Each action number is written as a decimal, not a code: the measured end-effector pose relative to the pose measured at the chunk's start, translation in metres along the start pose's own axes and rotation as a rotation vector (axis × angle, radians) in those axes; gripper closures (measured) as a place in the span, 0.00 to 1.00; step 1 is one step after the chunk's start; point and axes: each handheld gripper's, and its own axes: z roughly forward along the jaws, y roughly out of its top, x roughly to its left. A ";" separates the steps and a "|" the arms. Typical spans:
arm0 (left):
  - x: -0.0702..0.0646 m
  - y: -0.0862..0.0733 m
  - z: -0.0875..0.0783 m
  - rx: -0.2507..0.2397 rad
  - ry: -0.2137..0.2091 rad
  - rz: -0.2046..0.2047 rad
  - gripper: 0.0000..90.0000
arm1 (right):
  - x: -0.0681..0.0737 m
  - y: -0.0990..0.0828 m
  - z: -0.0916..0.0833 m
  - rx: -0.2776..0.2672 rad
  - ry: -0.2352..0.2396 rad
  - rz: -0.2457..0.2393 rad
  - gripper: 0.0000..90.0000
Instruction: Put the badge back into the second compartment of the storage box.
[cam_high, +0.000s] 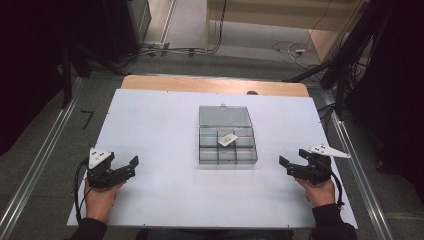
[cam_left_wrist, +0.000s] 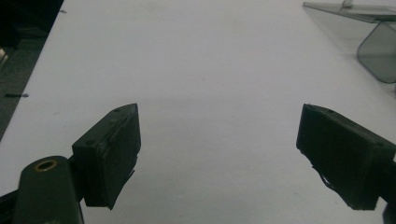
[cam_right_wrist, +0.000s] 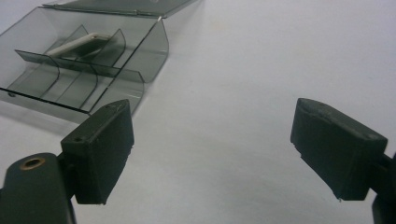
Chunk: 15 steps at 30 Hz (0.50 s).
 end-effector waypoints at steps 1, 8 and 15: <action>0.000 0.000 -0.001 -0.002 0.008 -0.004 0.16 | -0.001 -0.001 0.000 0.005 -0.003 0.002 0.14; -0.001 -0.002 -0.005 -0.011 0.001 -0.002 0.16 | -0.004 -0.005 -0.007 0.002 -0.025 -0.014 0.14; -0.005 -0.002 -0.004 -0.005 0.004 0.014 0.16 | -0.015 -0.011 -0.016 -0.001 -0.044 0.014 0.14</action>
